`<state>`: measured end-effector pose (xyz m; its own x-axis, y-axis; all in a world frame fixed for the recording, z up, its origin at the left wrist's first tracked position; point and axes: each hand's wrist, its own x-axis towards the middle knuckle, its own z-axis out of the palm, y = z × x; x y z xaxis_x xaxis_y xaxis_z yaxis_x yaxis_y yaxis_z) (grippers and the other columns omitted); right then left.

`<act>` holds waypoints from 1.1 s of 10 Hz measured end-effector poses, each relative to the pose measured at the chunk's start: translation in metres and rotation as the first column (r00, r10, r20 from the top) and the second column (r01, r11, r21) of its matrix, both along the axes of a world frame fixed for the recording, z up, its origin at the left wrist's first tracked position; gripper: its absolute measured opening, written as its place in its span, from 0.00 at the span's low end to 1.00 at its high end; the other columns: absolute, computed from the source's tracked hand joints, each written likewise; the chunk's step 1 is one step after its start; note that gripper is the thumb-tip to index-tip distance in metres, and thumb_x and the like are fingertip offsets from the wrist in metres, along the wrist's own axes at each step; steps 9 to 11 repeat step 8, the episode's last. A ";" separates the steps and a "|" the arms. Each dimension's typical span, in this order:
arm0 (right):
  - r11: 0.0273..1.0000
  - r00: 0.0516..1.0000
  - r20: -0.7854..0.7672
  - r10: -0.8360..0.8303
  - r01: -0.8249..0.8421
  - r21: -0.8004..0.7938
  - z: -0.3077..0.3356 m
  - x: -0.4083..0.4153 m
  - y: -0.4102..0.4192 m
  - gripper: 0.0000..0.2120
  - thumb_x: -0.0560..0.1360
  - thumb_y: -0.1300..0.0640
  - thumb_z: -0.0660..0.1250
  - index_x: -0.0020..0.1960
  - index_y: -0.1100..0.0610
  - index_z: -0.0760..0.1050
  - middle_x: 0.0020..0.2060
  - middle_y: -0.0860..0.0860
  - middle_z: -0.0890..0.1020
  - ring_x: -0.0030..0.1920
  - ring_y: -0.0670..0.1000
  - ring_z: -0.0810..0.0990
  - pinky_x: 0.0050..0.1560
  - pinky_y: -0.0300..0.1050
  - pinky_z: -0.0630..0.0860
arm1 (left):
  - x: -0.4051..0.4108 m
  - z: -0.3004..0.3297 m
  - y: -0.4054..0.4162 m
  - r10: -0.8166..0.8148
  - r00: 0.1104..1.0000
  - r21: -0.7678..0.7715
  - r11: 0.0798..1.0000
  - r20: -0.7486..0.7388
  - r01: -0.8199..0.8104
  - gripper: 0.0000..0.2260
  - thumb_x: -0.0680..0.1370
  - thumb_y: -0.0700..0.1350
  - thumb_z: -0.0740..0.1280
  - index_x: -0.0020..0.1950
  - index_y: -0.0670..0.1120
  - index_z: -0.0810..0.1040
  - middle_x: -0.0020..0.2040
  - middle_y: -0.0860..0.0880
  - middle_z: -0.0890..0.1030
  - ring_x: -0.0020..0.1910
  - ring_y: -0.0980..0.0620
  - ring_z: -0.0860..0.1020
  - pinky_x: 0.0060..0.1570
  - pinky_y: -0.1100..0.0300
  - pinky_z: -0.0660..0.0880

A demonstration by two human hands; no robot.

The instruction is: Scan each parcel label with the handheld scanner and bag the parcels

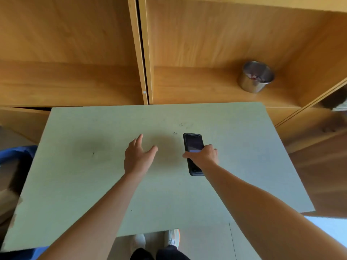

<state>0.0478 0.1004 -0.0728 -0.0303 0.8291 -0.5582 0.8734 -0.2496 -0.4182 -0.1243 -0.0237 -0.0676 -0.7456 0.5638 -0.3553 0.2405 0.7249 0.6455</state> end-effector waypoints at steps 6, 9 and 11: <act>0.982 0.981 0.178 0.070 -0.099 0.159 -0.040 -0.017 -0.018 0.45 0.67 0.39 0.79 0.71 0.61 0.63 0.64 0.57 0.69 0.65 0.59 0.69 0.65 0.48 0.68 | 0.014 -0.050 -0.025 -0.451 0.880 -0.440 0.827 -0.148 0.350 0.45 0.70 0.64 0.70 0.80 0.55 0.51 0.81 0.49 0.48 0.79 0.41 0.48 0.72 0.43 0.59; 0.995 0.988 0.149 0.051 -0.062 0.076 -0.020 -0.023 -0.014 0.48 0.70 0.37 0.77 0.77 0.60 0.57 0.70 0.58 0.65 0.72 0.60 0.64 0.70 0.52 0.65 | 0.000 -0.035 -0.027 -0.428 0.903 -0.365 0.836 0.030 0.409 0.39 0.73 0.60 0.70 0.80 0.55 0.57 0.81 0.50 0.51 0.80 0.44 0.50 0.72 0.45 0.62; 0.995 0.988 0.149 0.051 -0.062 0.076 -0.020 -0.023 -0.014 0.48 0.70 0.37 0.77 0.77 0.60 0.57 0.70 0.58 0.65 0.72 0.60 0.64 0.70 0.52 0.65 | 0.000 -0.035 -0.027 -0.428 0.903 -0.365 0.836 0.030 0.409 0.39 0.73 0.60 0.70 0.80 0.55 0.57 0.81 0.50 0.51 0.80 0.44 0.50 0.72 0.45 0.62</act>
